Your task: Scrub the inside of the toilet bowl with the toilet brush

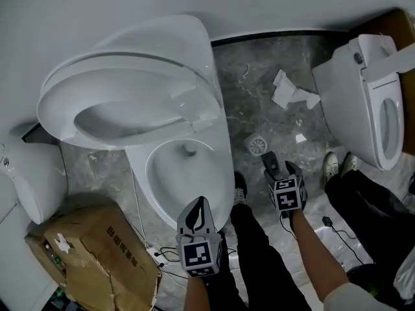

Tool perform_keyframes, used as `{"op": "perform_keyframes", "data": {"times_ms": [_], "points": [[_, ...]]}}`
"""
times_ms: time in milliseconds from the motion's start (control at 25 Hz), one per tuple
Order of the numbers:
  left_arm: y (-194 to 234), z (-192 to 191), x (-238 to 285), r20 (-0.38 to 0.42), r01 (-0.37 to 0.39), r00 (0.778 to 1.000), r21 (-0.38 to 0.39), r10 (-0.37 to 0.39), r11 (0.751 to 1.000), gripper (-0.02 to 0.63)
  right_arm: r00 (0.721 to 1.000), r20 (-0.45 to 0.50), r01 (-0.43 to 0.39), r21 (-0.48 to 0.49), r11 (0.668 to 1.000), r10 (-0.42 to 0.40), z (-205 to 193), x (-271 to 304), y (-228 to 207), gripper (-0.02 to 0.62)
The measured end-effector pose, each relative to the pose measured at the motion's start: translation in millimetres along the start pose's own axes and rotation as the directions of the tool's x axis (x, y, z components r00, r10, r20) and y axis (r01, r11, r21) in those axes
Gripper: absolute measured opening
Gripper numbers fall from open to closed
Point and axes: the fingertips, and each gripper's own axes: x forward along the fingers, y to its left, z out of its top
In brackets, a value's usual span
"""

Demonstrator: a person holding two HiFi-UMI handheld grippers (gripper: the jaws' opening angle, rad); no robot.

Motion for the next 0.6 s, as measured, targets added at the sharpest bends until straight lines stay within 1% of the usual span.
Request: {"op": "perform_keyframes", "data": {"times_ms": [40,160,240,360,480,600], "points": [[-0.3,2.7,4.0,0.005,-0.005,1.0,-0.015,0.005,1.0,0.026,1.0,-0.025,-0.009,-0.01,1.0,0.009,-0.7,10.7,0.8,0.358],[3.9,7.6,13.0,0.01,-0.011,1.0,-0.036,0.012,0.999,0.026,0.995,-0.092,-0.037,-0.028,0.999,0.034,-0.7,40.1,10.4,0.4],[8.9,6.8,17.3,0.001,-0.017,1.0,-0.035,0.017,0.999,0.026,0.99,-0.137,-0.029,-0.047,0.998,0.023,-2.9,55.8,12.4,0.4],[19.1,2.2,21.8,-0.013,-0.035,0.999,-0.037,0.035,0.999,0.026,0.98,-0.196,0.011,-0.08,0.997,-0.026,-7.7,74.7,5.5,0.4],[29.8,-4.5,26.5,-0.025,-0.055,0.998,-0.051,0.054,0.997,0.026,0.972,-0.231,0.036,-0.043,0.998,-0.045,-14.9,92.9,1.9,0.4],[34.3,-13.3,31.0,-0.043,-0.067,0.997,-0.094,0.063,0.993,0.026,0.972,-0.216,0.094,0.01,0.996,-0.089,-20.1,101.1,-5.5,0.394]]}}
